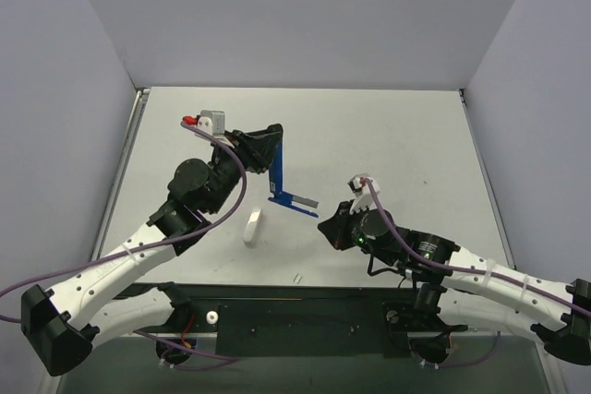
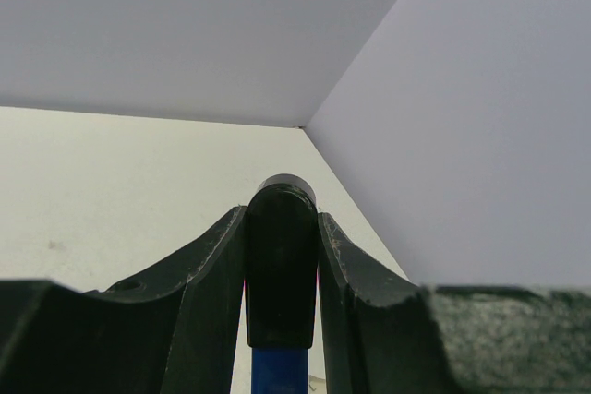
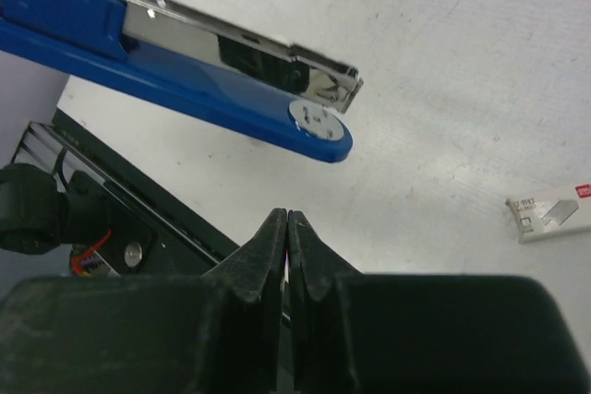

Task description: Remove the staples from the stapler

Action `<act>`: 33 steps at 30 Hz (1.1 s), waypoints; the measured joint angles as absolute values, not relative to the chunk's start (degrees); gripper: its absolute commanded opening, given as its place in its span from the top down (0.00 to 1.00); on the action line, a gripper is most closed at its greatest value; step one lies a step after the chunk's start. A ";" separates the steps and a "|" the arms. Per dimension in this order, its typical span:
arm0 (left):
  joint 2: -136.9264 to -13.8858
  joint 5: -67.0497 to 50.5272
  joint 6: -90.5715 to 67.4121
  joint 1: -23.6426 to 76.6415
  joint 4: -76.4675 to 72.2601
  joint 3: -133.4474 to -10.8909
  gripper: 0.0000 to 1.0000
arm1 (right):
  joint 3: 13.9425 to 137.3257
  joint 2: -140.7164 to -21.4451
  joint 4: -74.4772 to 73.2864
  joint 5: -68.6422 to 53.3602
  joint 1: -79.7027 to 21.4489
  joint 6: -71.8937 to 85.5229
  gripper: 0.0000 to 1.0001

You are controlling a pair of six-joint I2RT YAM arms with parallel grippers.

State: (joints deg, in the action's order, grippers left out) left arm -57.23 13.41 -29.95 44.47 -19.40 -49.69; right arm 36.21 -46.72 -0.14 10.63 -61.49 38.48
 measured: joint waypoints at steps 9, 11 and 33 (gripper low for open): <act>-53.45 19.64 -33.78 44.47 -14.87 -47.16 1.00 | 32.49 -53.65 4.16 12.34 -67.57 42.24 1.00; -52.58 20.51 -34.59 44.47 -13.82 -46.48 1.00 | 32.16 -54.89 5.63 12.91 -68.12 43.05 1.00; -40.42 21.37 -42.02 44.47 -3.62 -40.73 1.00 | 31.66 -58.83 12.71 19.00 -68.36 43.40 1.00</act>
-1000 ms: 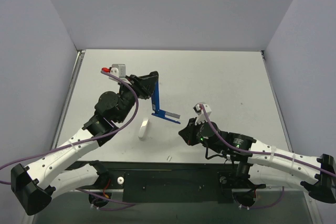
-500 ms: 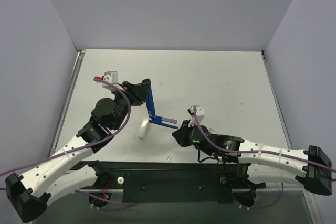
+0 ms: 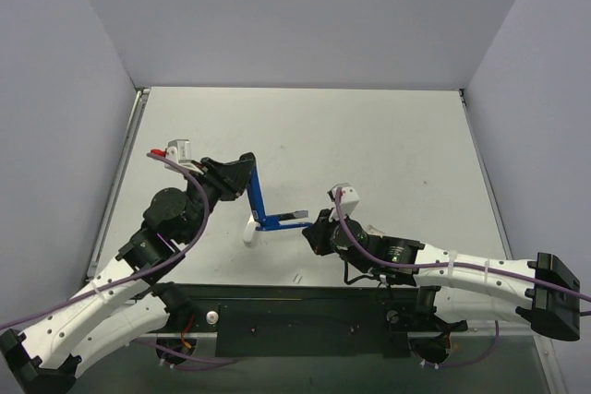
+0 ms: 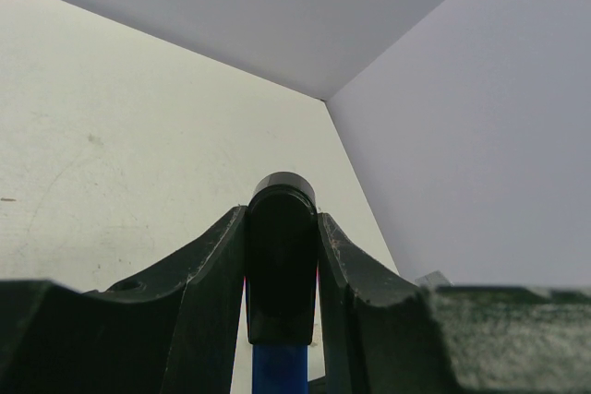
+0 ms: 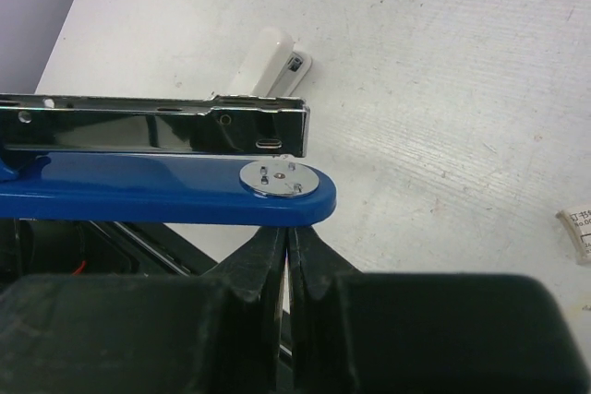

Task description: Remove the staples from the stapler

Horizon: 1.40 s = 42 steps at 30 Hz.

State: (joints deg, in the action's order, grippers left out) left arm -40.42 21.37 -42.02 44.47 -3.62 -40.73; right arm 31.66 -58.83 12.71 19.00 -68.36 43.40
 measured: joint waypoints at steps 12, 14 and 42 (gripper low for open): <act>-35.70 13.78 -45.58 44.47 0.73 -38.24 1.00 | 34.24 -58.83 13.06 19.00 -68.34 37.12 1.00; -35.70 11.49 -46.22 44.53 1.61 -37.65 1.00 | 35.31 -58.85 13.02 18.55 -68.34 35.62 1.00; -33.69 -16.69 -40.23 44.42 -1.17 -34.79 1.00 | 44.77 -47.05 -8.45 -6.37 -65.82 15.05 1.00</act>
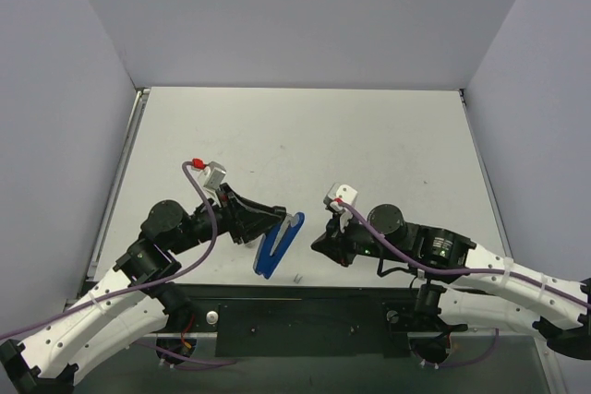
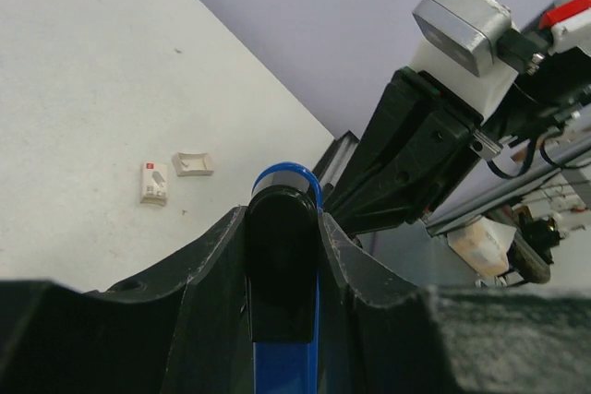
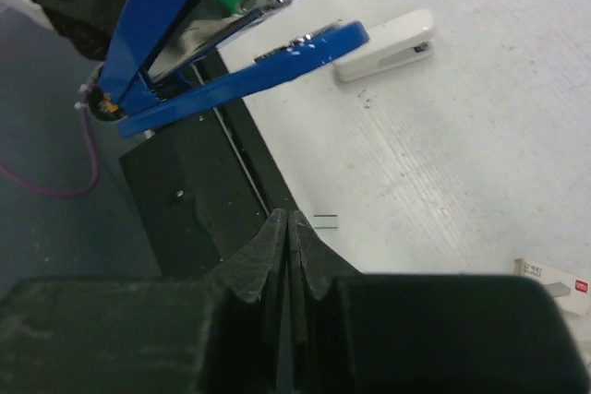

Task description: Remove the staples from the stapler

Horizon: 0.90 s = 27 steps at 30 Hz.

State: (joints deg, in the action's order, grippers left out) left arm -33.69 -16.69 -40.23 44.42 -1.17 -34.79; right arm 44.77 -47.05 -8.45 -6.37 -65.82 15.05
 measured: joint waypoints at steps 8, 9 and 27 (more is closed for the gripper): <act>-33.82 -27.16 -38.46 44.45 -5.23 -34.89 1.00 | 46.96 -46.46 -11.53 -22.57 -65.23 10.09 1.00; -33.82 -28.16 -38.46 44.45 -5.93 -34.89 1.00 | 47.16 -46.48 -11.64 -23.94 -65.23 9.65 1.00; -35.38 -36.77 -38.96 44.53 -14.20 -34.48 1.00 | 57.65 -55.42 -12.21 -34.33 -64.79 2.90 1.00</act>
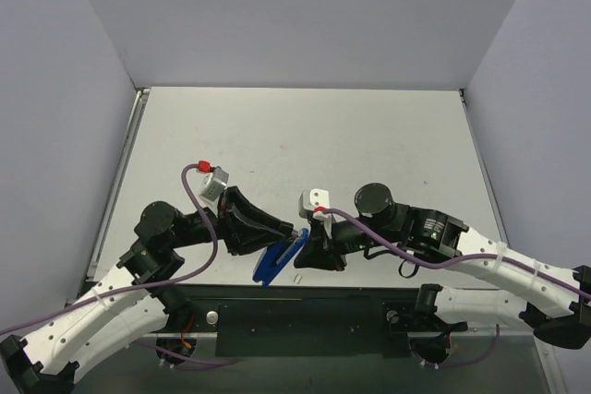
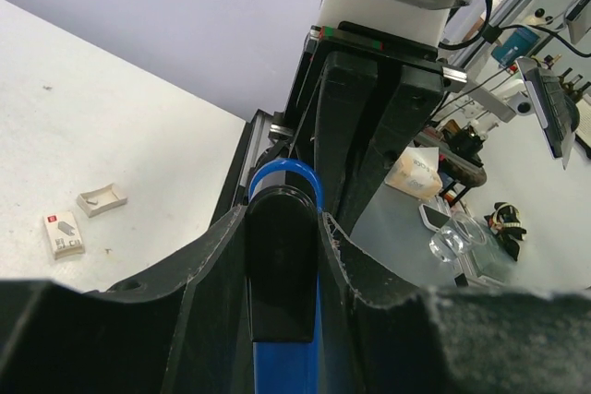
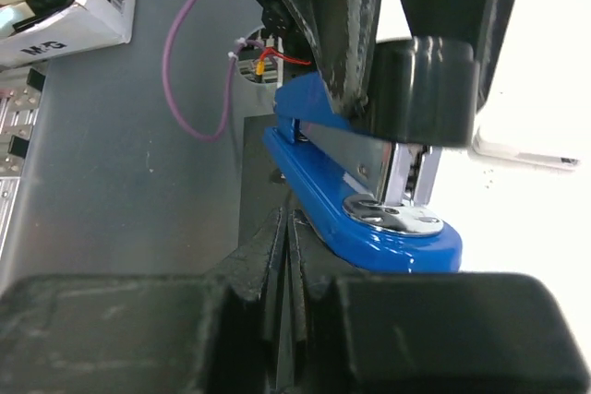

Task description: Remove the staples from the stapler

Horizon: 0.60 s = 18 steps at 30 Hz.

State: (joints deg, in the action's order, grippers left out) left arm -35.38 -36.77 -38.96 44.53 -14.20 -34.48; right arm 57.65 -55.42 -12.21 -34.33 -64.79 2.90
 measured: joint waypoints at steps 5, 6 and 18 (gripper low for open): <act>-36.97 -38.28 -38.74 44.53 -16.64 -34.48 1.00 | 62.37 -59.92 -15.88 -39.38 -63.70 0.23 1.00; -37.32 -38.50 -38.65 44.53 -17.04 -34.48 1.00 | 63.77 -61.04 -17.50 -40.84 -63.18 -0.34 1.00; -44.69 -42.41 -34.83 50.11 -17.91 -34.50 1.00 | 80.60 -73.56 -25.52 -52.66 -62.89 -6.48 1.00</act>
